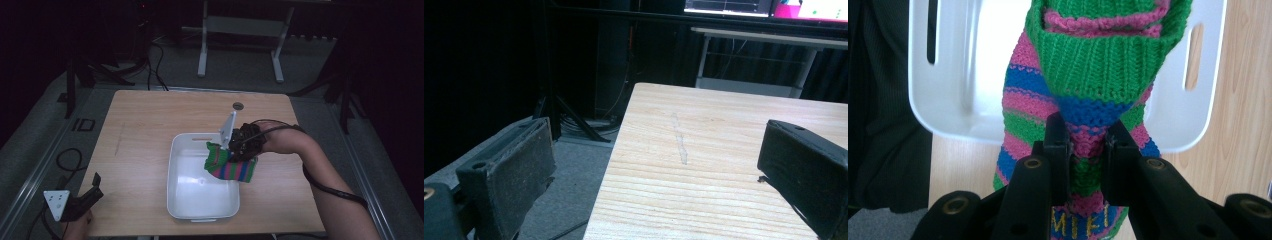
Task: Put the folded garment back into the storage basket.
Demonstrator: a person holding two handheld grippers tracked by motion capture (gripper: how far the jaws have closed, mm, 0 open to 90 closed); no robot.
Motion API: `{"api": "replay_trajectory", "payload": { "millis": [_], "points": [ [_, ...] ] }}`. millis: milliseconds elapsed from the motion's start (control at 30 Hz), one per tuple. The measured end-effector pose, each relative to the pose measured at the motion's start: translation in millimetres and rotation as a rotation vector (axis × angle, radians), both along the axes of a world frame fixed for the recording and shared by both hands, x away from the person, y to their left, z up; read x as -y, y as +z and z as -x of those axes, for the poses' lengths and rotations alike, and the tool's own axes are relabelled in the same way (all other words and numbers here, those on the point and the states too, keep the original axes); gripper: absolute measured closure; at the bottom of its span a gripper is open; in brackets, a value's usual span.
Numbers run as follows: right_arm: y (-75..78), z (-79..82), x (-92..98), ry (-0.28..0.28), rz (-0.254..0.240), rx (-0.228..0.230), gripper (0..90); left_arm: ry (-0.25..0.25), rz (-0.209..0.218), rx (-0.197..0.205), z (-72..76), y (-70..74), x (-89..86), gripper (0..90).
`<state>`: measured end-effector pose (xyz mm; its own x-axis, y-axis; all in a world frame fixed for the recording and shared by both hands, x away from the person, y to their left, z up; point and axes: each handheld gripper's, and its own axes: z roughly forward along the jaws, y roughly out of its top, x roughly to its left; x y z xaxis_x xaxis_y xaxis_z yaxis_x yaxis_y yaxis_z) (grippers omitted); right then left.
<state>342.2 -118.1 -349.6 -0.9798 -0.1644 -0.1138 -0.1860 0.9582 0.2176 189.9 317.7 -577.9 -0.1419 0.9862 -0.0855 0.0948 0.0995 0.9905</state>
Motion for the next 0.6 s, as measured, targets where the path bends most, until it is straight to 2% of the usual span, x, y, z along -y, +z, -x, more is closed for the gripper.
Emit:
{"api": "replay_trajectory", "payload": {
  "millis": [300,600],
  "points": [
    [-0.9,4.2,-32.4,0.045,0.003,-0.005,76.8,-0.002,0.004,0.002,0.1,0.0,-0.5,2.2],
    [-1.3,5.9,-52.7,0.076,-0.001,-0.005,76.7,-0.005,0.006,0.002,0.1,0.0,-0.9,2.2]
  ]
}}
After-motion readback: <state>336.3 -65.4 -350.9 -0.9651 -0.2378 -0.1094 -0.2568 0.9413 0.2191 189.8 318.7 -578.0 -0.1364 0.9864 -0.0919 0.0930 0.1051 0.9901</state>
